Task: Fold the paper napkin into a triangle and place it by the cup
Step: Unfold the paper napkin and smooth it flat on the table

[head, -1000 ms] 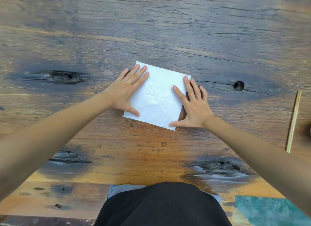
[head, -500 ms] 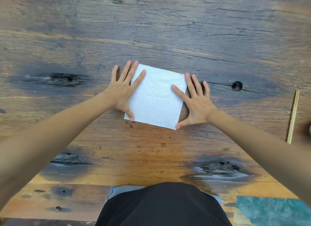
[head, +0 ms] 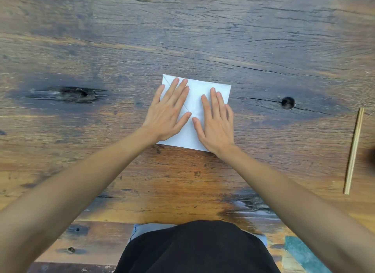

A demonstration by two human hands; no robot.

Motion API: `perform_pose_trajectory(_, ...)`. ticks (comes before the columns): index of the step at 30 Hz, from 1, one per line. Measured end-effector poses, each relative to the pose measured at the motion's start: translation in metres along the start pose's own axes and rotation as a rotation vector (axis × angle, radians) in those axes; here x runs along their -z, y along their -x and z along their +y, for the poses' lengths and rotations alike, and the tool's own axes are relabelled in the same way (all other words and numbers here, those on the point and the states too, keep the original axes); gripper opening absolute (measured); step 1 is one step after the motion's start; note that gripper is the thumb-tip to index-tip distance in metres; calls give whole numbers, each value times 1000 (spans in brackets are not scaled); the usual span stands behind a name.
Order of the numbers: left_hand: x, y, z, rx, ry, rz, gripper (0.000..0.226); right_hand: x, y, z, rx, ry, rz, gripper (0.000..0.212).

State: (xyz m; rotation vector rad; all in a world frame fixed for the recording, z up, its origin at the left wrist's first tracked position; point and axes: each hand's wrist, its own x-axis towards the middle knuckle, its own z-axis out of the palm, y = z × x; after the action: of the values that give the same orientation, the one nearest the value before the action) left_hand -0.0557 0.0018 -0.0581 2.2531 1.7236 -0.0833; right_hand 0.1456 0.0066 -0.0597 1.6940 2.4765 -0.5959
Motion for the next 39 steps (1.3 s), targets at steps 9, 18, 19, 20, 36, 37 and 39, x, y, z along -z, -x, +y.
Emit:
perform_pose_trajectory(9, -18, -11, 15, 170, 114, -27, 72, -10, -24, 27, 6, 98, 36, 74)
perform_pose_trajectory(18, -30, 7, -20, 275, 42, 7, 70, -11, -22, 62, 35, 107, 74, 77)
perform_pose_trajectory(19, -29, 9, -23, 267, 42, 0, 69, -10, -21, 65, 26, 99, 74, 78)
perform_pose_trajectory(20, -27, 9, -23, 261, 47, -8, 69, -9, -20, 67, 12, 91, 72, 78)
perform_pose_trajectory(36, 23, -39, -3, 816, 618, 226, 67, -7, 71, 76, -251, -268, 0, 86)
perform_pose_trajectory(37, 23, -43, -5, 833, 614, 211, 66, -9, 75, 77, -267, -269, -10, 87)
perform_pose_trajectory(39, 23, -48, -9, 851, 606, 185, 62, -13, 81, 78, -283, -266, -17, 87)
